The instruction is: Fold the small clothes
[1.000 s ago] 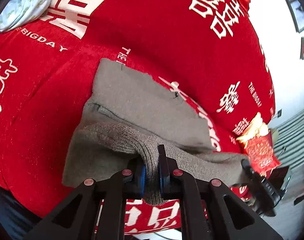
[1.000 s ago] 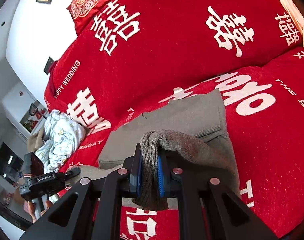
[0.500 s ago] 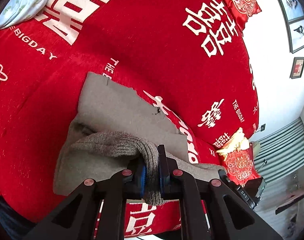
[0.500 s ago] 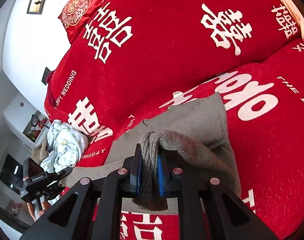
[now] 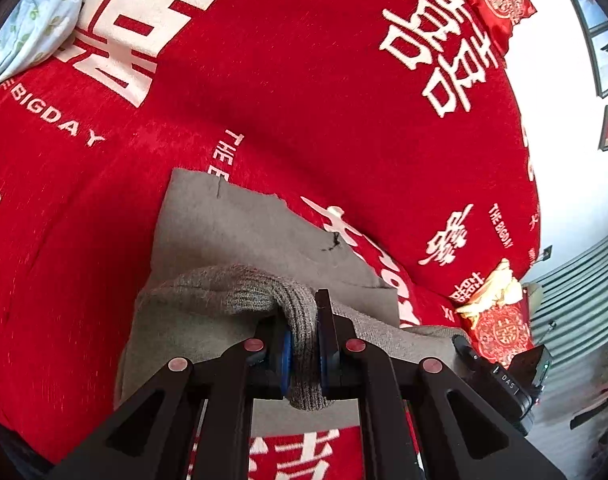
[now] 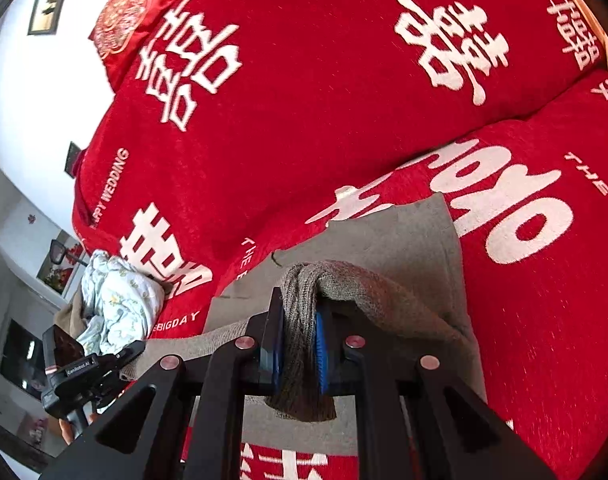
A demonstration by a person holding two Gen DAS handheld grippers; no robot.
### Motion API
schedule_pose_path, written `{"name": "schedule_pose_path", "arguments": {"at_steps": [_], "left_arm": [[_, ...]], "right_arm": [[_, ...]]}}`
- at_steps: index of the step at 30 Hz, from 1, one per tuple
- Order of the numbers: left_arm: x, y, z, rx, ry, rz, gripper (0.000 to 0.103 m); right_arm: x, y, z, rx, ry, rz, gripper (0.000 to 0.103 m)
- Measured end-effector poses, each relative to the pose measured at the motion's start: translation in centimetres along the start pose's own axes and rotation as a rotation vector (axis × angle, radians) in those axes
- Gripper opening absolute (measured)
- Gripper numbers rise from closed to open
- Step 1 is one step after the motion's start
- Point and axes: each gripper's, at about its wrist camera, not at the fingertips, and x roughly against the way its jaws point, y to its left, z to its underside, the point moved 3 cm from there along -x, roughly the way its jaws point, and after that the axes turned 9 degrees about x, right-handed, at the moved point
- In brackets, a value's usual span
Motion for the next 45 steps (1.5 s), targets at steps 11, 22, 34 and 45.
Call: {"name": "schedule_pose_path", "arguments": {"at_steps": [11, 22, 34, 45], "left_arm": [[-6.2, -0.1, -3.1, -0.036, 0.031, -0.113, 0.011], [-11.1, 2.6, -4.8, 0.006, 0.066, -0.163, 0.011], [-11.4, 4.9, -6.5, 0.171, 0.072, -0.08, 0.091], [-13.9, -0.9, -3.0, -0.33, 0.013, -0.382, 0.091]], "right_arm": [[-5.9, -3.2, -1.9, -0.055, 0.052, 0.065, 0.014], [-11.3, -5.4, -1.8, -0.073, 0.135, 0.113, 0.02], [-11.2, -5.5, -3.0, -0.091, 0.098, 0.065, 0.08], [-12.7, -1.5, -3.1, 0.219, 0.136, 0.207, 0.08]]}}
